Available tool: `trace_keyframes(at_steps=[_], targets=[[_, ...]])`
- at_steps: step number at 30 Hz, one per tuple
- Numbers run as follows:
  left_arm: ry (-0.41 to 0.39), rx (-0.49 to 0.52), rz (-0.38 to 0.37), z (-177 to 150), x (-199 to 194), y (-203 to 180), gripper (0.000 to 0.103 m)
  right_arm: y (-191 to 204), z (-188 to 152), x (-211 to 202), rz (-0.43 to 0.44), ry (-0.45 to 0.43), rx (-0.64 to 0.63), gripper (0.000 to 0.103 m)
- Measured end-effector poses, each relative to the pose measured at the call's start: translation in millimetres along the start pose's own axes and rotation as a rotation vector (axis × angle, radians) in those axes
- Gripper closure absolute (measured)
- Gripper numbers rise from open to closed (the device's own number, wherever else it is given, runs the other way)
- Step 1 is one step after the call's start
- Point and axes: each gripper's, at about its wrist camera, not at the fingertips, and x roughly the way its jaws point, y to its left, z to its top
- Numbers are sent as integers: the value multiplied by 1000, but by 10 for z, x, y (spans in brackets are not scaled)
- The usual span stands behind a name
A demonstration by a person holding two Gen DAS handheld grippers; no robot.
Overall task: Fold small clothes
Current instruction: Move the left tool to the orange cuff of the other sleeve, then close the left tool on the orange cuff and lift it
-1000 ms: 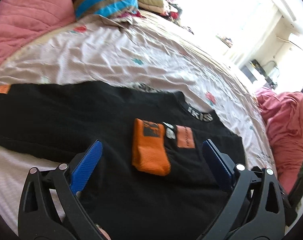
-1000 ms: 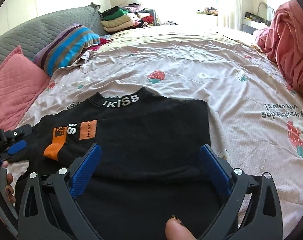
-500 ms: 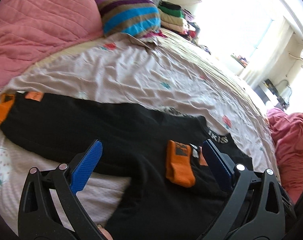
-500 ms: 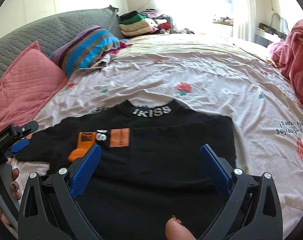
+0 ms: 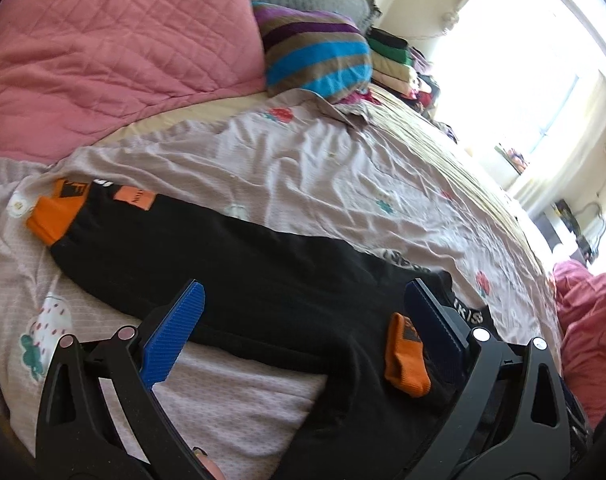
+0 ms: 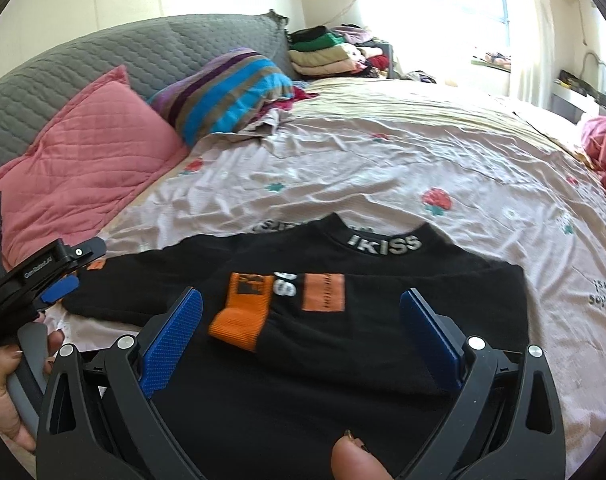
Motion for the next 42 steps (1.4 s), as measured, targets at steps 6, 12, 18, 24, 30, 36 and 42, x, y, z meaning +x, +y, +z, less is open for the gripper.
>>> trace_keyframes(at_steps=[6, 12, 18, 24, 30, 36, 42], targets=[[-37, -31, 63, 72, -61, 176, 9, 220, 72, 26, 38, -9, -34, 5], [-53, -61, 131, 124, -84, 377, 9, 496, 119, 82, 78, -9, -85, 4], [-55, -87, 203, 182, -98, 609, 9, 756, 136, 190, 121, 14, -126, 5], [-35, -163, 258, 230, -76, 922, 9, 958, 153, 262, 156, 24, -160, 5], [1, -204, 336, 254, 17, 1151, 9, 1107, 147, 359, 184, 40, -175, 5], [38, -272, 361, 282, 119, 1397, 9, 1264, 71, 556, 204, 91, -220, 5], [42, -351, 337, 302, 187, 1600, 9, 1381, -36, 778, 212, 148, -250, 4]])
